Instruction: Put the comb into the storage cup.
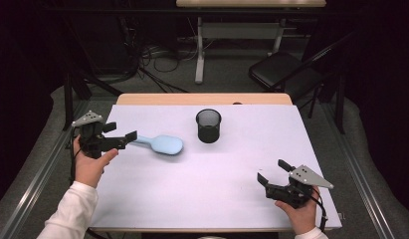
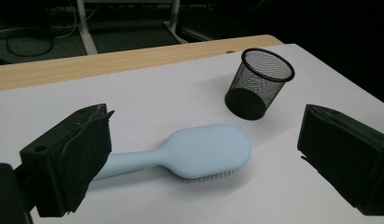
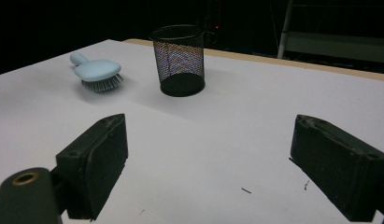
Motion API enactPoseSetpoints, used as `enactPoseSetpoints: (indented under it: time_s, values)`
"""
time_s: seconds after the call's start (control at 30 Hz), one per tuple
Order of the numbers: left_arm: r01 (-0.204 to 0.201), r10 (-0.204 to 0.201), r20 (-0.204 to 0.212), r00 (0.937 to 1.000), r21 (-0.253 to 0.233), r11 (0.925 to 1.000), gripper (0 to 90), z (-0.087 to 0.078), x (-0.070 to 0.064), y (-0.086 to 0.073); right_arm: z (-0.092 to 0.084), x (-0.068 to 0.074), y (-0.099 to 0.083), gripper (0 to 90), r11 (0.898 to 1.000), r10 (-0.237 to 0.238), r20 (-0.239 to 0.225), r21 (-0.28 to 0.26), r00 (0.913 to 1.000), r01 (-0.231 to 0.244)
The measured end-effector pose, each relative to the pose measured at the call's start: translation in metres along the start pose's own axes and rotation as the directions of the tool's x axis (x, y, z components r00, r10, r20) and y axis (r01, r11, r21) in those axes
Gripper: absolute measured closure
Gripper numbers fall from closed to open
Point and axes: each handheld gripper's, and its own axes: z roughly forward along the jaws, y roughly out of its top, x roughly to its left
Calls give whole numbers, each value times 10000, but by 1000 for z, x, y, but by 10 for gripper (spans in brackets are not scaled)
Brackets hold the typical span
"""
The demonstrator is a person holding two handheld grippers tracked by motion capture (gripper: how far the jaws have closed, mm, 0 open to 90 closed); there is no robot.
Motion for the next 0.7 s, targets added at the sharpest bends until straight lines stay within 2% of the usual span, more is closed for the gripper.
enactPoseSetpoints:
  time_s: [0.2, 0.23, 0.4, 0.5, 0.7]
  values:
    - [-82, 86, -386, 9992, 87, 9999, 43, 2, 2, 8, 1, 1, -1, 115, 10000, -69, -47, 70, 10000, 69]
    - [-18, 21, -527, 9986, 49, 10000, 48, 3, 3, 9, 2, 1, -1, 119, 9999, -69, -33, 81, 10000, 69]
    - [109, -101, -707, 9974, 115, 9999, 81, 7, 5, 12, 3, 2, -1, 124, 9999, -83, -63, 108, 9999, 83]
    - [287, -272, -998, 9946, 143, 9995, 111, 11, 9, 14, 3, 2, -1, 127, 9998, -125, -100, 136, 9999, 127]
    - [320, -292, -1434, 9892, 169, 9993, 159, 16, 13, 19, 3, 2, -2, 133, 9998, -117, -128, 180, 9998, 119]
